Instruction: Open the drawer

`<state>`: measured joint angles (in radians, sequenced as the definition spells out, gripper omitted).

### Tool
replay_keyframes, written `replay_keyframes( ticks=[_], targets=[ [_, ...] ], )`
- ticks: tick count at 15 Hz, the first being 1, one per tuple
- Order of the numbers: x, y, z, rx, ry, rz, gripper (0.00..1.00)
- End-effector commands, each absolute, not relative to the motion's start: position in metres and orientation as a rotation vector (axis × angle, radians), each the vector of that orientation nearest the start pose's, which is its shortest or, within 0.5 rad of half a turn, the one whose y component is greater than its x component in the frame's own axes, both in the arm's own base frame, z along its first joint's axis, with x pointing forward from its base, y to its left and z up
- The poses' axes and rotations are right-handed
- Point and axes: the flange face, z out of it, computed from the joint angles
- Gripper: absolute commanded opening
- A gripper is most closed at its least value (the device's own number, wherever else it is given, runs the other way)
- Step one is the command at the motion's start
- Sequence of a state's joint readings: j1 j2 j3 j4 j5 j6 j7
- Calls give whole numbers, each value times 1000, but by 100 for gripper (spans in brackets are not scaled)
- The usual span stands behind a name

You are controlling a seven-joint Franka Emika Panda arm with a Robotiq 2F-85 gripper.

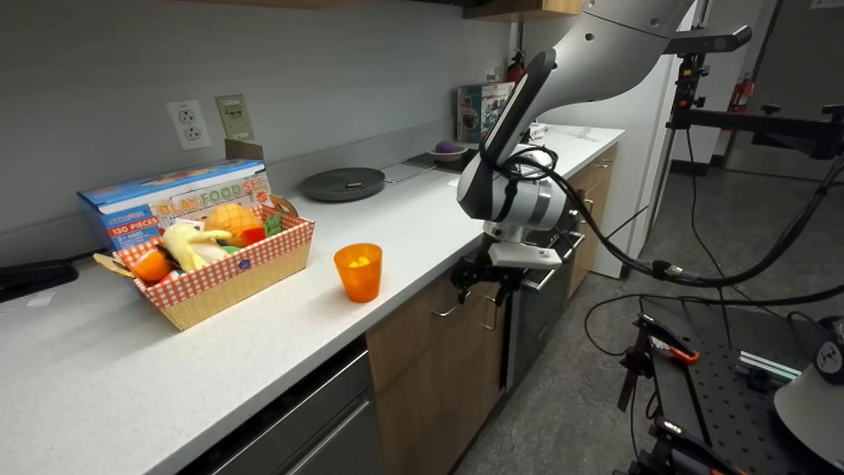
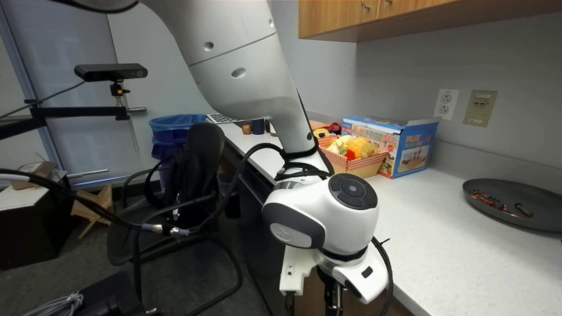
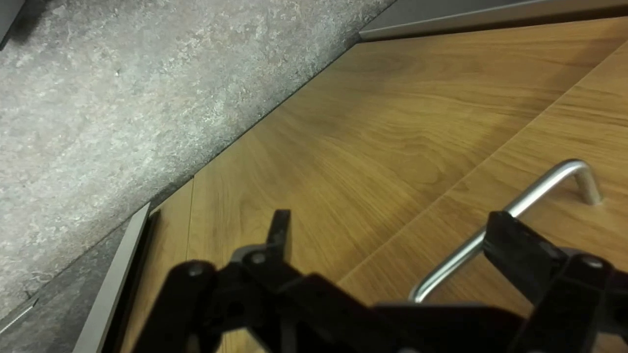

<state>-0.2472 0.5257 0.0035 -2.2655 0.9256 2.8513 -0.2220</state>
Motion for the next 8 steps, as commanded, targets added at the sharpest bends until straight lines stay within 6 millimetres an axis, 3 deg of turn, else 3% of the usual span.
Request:
replay_keyframes(
  ticks=[1, 8],
  targets=[
    [494, -168, 117, -2550, 1276, -238, 100],
    [484, -162, 117, -2490, 1312, -314, 100]
  ],
)
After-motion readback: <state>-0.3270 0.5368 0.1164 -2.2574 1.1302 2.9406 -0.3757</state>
